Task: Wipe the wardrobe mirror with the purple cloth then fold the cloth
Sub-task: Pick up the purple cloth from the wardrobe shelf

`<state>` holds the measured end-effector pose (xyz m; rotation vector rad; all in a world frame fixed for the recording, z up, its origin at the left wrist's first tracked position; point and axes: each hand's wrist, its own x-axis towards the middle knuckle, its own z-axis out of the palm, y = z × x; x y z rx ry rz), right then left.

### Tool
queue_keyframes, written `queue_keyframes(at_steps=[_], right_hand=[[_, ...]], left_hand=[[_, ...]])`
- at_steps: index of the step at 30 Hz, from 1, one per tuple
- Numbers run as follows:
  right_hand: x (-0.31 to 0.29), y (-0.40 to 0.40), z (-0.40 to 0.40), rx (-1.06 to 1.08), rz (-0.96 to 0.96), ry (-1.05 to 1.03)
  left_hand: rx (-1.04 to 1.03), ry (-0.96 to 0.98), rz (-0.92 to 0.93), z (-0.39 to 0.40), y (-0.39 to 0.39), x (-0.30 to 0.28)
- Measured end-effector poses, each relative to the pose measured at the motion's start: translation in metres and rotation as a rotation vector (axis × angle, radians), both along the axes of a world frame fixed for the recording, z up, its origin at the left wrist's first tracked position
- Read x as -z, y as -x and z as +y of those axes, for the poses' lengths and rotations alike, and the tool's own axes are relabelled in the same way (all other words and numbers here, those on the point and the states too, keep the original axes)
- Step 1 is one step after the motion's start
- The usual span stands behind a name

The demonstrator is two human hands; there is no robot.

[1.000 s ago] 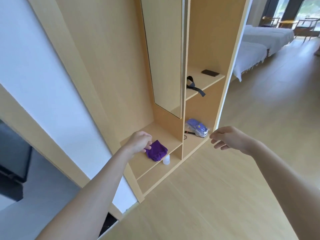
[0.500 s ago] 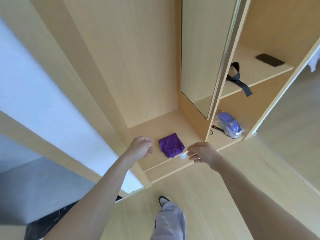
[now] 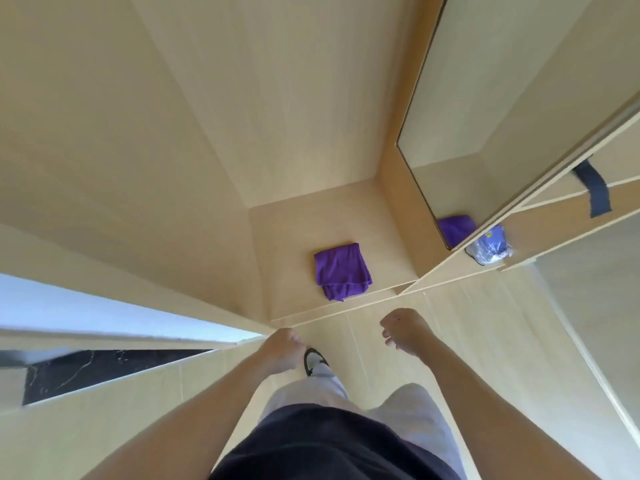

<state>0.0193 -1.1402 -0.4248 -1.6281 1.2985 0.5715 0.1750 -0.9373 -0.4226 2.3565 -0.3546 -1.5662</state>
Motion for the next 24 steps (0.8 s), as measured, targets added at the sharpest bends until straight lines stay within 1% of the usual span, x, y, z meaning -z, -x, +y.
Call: queue_keyframes(at_steps=[2,5,8,11,14,16,18,19,22,23,24], right_hand=[[0.007,0.000,-0.007,0.064,-0.001,-0.036],[0.030,-0.008,-0.016,-0.017,0.029,-0.092],[0.064,-0.008,-0.023,-0.041,0.058,-0.170],[0.103,0.007,-0.027,-0.159,0.197,-0.199],[0.142,0.016,-0.047,-0.290,0.259,-0.249],[0.167,0.012,-0.069,-0.405,0.338,-0.279],[0.195,0.001,-0.092,-0.446,0.391,-0.244],[0.211,-0.007,-0.101,-0.469,0.386,-0.206],[0.261,-0.052,-0.117,-0.614,0.292,-0.107],[0.274,-0.071,-0.119,-0.633,0.246,-0.075],[0.286,-0.088,-0.120,-0.609,0.185,-0.017]], left_hand=[[-0.018,-0.020,0.007,-0.003,-0.003,0.010],[-0.060,-0.040,0.023,-0.014,-0.004,0.030],[-0.137,-0.021,0.031,-0.027,-0.002,0.050],[-0.310,-0.032,0.093,-0.036,0.004,0.074],[-0.555,-0.054,0.204,-0.044,0.013,0.104],[-0.612,-0.084,0.237,-0.055,0.018,0.127],[-0.587,-0.106,0.244,-0.072,0.023,0.155],[-0.566,-0.110,0.250,-0.081,0.024,0.170],[-0.414,-0.087,0.201,-0.111,0.019,0.222],[-0.336,-0.096,0.162,-0.121,0.014,0.239],[-0.265,-0.110,0.114,-0.131,0.006,0.253]])
